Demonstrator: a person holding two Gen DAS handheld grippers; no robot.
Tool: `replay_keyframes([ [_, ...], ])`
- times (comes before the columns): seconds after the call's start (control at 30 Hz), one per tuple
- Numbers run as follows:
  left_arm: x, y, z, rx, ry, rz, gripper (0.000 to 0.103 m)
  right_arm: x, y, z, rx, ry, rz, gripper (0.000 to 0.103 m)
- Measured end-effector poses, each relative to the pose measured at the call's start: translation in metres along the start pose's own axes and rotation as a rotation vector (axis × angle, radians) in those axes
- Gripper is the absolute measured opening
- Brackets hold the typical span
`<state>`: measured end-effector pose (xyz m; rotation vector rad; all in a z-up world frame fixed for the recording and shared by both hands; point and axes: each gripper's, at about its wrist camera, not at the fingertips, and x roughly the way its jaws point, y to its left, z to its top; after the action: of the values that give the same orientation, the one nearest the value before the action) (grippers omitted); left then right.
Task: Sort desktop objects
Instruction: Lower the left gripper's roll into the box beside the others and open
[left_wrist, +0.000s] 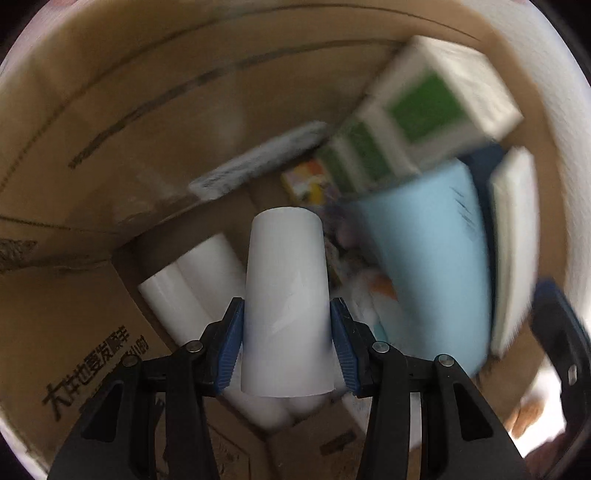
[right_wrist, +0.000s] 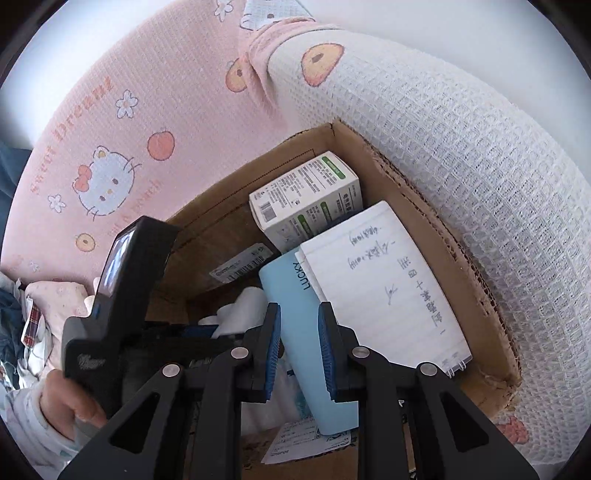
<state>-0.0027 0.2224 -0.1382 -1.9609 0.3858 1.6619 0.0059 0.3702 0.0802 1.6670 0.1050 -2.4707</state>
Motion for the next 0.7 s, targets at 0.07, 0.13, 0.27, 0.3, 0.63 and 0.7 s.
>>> replay_keyframes([
  [0.07, 0.008, 0.002, 0.002, -0.037, 0.024, 0.017, 0.05, 0.001, -0.001, 0.0, -0.003, -0.002, -0.028, 0.018],
  [0.13, 0.012, 0.0, 0.002, -0.054, 0.021, 0.025, 0.05, 0.001, -0.001, 0.0, -0.008, -0.004, -0.058, 0.018],
  [0.27, 0.012, -0.005, 0.005, -0.092, -0.037, 0.052, 0.05, 0.001, 0.0, -0.001, -0.023, 0.002, -0.085, 0.018],
  [0.3, 0.011, -0.004, 0.006, -0.112, -0.047, 0.056, 0.05, 0.001, 0.001, -0.002, -0.026, 0.005, -0.085, 0.018],
  [0.63, 0.017, -0.002, 0.004, -0.217, -0.073, 0.116, 0.049, 0.011, 0.003, -0.004, -0.035, 0.042, -0.088, 0.018],
  [0.7, 0.016, -0.002, 0.003, -0.225, -0.077, 0.108, 0.049, 0.015, 0.004, -0.005, -0.039, 0.055, -0.093, 0.018],
])
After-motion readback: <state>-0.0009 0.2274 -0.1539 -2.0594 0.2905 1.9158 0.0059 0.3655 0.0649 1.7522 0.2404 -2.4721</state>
